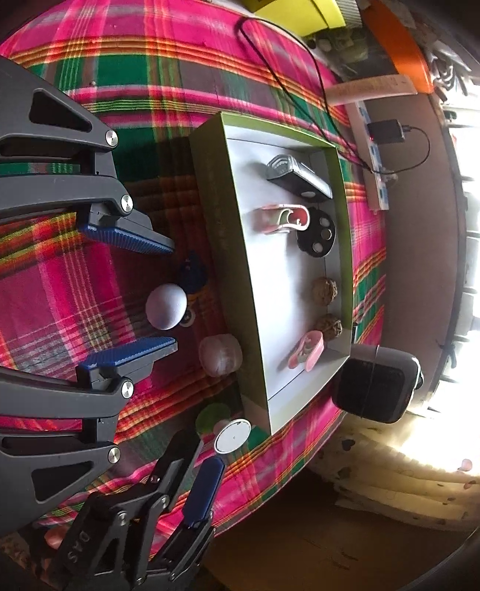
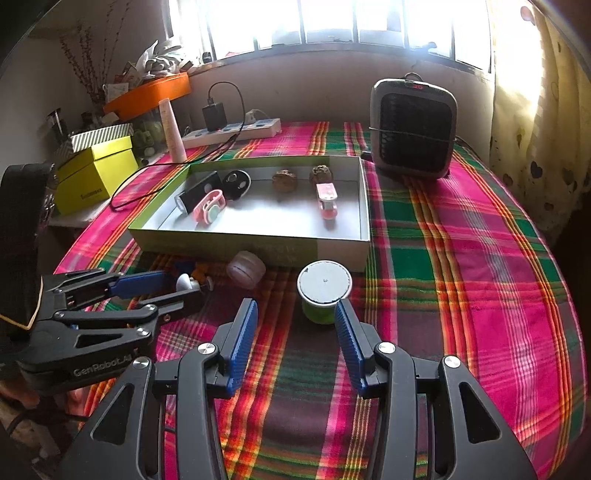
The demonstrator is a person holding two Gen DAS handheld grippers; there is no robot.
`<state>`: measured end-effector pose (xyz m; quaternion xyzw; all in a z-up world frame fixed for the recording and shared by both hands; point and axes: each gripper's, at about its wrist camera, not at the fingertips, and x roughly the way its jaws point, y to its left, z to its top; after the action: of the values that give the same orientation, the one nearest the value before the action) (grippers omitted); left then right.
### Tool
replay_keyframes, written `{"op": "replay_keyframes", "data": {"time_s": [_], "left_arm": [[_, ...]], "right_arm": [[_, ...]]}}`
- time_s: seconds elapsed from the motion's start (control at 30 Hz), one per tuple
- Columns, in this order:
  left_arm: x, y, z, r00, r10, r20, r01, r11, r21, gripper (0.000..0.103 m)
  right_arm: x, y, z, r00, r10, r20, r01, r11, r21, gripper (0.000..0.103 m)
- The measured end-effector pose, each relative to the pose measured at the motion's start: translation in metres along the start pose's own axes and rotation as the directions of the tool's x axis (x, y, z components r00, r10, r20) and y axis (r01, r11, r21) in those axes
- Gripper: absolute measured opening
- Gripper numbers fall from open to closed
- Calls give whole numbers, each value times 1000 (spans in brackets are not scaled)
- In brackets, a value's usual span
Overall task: Organize objects
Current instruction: 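Reach down and grasp the white egg with the left tool, then lift the white egg with the left tool while the right tool grasps the blue-orange knitted toy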
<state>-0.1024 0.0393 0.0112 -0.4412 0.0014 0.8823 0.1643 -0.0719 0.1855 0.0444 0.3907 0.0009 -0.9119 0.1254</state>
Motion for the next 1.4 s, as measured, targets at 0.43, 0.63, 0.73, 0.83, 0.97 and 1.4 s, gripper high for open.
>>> {"op": "replay_keyframes", "data": {"time_s": [0.43,0.63,0.73,0.83,0.97,1.4], "left_arm": [[4,2,3,1000,10,1,-10,1000,-21,32],[3,0,2,1000,4,-1,-4,1000,-18,22],[1,2,0,1000,-2,-1,2,1000,-28,22],[-2,6,-2,1000,-9,-4,9,999,-38,22],[-10,11,-6,1000,-3,5,3,999,-37,22],[-24,43,-23,1000,22,-4,-22,996,-92,22]], "right_arm": [[4,6,-1,1000,5,-13,-5,1000,-10,45],[3,9,-1,1000,2,-15,-3,1000,-15,45],[3,10,-1,1000,2,-18,-2,1000,-16,45],[4,11,-1,1000,2,-17,-3,1000,-18,45],[6,16,0,1000,11,-22,-11,1000,-28,45],[18,42,6,997,54,-45,-58,995,-82,45]]}}
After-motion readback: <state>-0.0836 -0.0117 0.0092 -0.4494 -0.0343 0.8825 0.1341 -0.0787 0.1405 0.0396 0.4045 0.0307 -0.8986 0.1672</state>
